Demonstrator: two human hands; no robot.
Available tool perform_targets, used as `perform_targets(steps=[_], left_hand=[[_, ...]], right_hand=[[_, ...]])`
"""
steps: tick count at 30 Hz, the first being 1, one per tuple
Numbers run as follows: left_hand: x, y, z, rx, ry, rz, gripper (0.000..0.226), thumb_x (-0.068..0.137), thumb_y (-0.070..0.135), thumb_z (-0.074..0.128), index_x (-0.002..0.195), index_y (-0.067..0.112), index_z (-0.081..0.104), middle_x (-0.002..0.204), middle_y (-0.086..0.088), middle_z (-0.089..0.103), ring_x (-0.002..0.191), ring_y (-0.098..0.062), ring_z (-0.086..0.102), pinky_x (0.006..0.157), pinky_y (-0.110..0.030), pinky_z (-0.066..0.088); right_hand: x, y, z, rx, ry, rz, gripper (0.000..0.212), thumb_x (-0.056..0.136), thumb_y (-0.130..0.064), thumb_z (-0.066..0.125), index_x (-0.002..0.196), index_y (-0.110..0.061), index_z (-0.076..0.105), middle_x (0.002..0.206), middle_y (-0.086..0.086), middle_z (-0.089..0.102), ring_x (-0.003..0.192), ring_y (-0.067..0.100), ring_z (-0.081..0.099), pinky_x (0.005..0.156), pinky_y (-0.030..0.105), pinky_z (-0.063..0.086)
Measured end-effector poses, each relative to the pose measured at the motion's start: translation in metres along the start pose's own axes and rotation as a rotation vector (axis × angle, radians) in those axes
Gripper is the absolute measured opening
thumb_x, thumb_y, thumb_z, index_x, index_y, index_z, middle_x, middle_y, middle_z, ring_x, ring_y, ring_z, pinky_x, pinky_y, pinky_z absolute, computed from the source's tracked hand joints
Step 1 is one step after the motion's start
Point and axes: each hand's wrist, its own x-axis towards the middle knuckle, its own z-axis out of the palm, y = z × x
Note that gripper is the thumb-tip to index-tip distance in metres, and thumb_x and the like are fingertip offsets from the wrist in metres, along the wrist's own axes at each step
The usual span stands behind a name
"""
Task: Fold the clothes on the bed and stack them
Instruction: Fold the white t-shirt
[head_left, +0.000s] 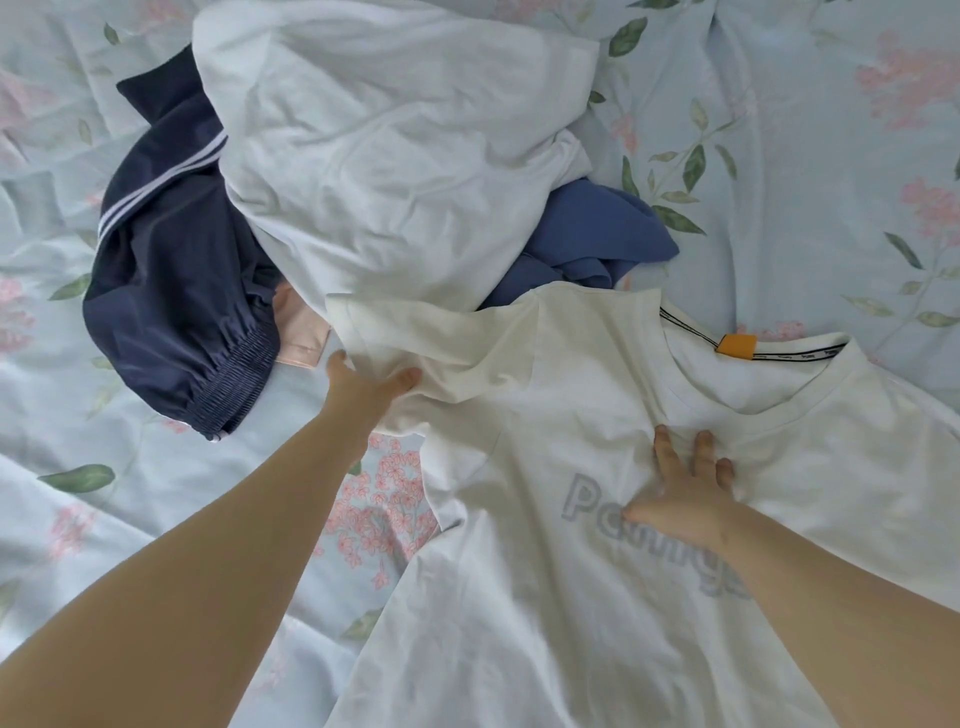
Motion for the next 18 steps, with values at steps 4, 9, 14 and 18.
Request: perform_targets(steps=[4, 9, 14, 18], left_hand=[[0.005, 0.004, -0.013, -0.119, -0.13, 0.079, 0.034, 0.081, 0.027, 0.074, 0.106, 0.011, 0.057, 0.109, -0.008, 0.064, 0.097, -0.029, 0.059, 0.089, -0.04, 0.049], [0.003, -0.004, -0.04, -0.221, 0.204, 0.317, 0.02, 0.082, 0.024, 0.072, 0.074, 0.018, 0.054, 0.075, 0.003, 0.057, 0.07, -0.016, 0.054, 0.058, -0.022, 0.048], [0.005, -0.018, -0.035, 0.011, -0.12, 0.036, 0.04, 0.085, 0.043, 0.065, 0.111, 0.015, 0.053, 0.105, -0.004, 0.063, 0.09, -0.021, 0.061, 0.076, -0.036, 0.052], [0.002, -0.007, -0.039, 0.092, -0.119, 0.174, 0.022, 0.089, 0.016, 0.064, 0.107, 0.018, 0.052, 0.1, -0.003, 0.062, 0.088, -0.033, 0.061, 0.061, -0.048, 0.056]], right_hand=[[0.001, 0.002, 0.001, 0.012, -0.005, -0.003, 0.101, 0.085, -0.04, 0.061, 0.147, -0.034, -0.019, 0.151, 0.006, -0.035, 0.141, 0.038, -0.023, 0.118, 0.045, -0.001], [0.001, 0.003, 0.001, 0.022, -0.012, -0.008, 0.103, 0.084, -0.043, 0.062, 0.147, -0.035, -0.019, 0.151, 0.005, -0.035, 0.141, 0.037, -0.023, 0.118, 0.045, 0.0], [0.0, 0.002, 0.001, 0.012, -0.004, -0.012, 0.101, 0.085, -0.042, 0.061, 0.147, -0.035, -0.019, 0.151, 0.006, -0.035, 0.141, 0.038, -0.023, 0.118, 0.045, 0.001], [-0.004, 0.001, 0.0, 0.004, 0.0, -0.014, 0.099, 0.087, -0.042, 0.059, 0.147, -0.033, -0.019, 0.151, 0.006, -0.035, 0.141, 0.037, -0.023, 0.118, 0.044, 0.0]])
